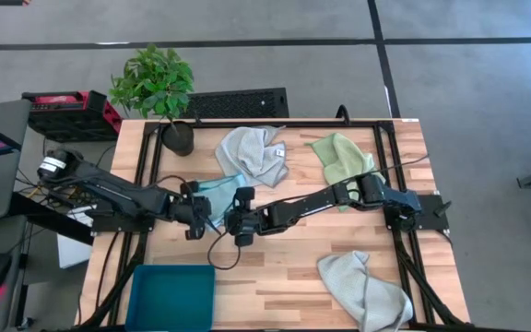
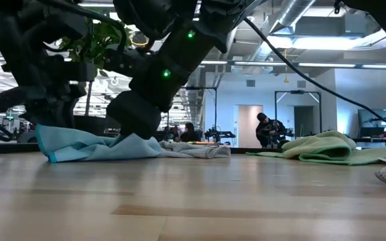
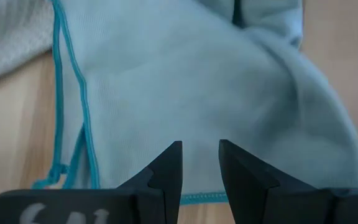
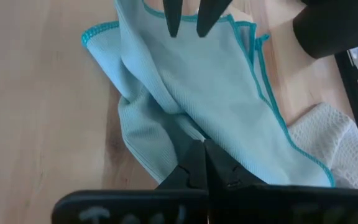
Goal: Fold microfiber towels
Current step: Fold the blue microfiber cloth
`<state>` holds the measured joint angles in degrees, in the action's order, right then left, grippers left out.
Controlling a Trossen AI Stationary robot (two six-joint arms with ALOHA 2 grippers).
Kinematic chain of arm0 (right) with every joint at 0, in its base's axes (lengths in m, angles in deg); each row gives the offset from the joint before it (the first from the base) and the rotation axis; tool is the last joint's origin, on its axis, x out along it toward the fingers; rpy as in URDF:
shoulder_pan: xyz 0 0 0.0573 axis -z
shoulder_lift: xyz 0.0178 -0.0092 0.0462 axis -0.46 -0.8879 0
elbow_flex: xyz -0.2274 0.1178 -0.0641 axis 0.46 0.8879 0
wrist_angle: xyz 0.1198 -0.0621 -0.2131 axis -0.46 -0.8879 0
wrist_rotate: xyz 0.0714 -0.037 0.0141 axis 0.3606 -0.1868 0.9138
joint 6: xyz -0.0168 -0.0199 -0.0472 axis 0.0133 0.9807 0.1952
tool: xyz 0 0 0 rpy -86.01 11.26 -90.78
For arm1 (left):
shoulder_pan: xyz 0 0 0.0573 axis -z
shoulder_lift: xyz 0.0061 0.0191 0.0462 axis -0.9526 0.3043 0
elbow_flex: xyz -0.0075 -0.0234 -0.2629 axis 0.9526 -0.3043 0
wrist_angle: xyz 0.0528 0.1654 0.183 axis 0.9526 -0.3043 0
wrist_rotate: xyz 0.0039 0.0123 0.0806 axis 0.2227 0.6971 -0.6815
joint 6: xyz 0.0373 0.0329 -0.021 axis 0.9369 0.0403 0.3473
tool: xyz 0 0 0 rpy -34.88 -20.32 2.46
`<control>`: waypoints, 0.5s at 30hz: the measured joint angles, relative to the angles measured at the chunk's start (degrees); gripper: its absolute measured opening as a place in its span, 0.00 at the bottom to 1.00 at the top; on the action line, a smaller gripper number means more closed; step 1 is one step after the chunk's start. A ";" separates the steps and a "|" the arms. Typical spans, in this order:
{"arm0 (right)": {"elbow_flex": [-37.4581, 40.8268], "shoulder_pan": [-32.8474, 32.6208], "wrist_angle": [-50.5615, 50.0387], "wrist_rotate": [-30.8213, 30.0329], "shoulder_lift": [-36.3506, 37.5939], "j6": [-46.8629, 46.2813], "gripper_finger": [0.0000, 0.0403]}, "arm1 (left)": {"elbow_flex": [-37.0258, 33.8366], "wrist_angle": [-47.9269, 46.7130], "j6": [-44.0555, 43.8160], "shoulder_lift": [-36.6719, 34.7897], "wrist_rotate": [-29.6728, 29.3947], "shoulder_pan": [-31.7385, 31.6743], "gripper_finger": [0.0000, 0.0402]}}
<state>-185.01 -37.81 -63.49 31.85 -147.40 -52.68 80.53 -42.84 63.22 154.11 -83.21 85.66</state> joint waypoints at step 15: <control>0.01 -0.06 0.17 0.01 -0.04 -0.02 0.01 | -1.69 3.32 2.17 6.67 -0.41 -5.63 0.24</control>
<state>-184.99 -37.87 -63.32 31.86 -147.44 -52.71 78.85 -39.52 65.40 160.78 -83.62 80.03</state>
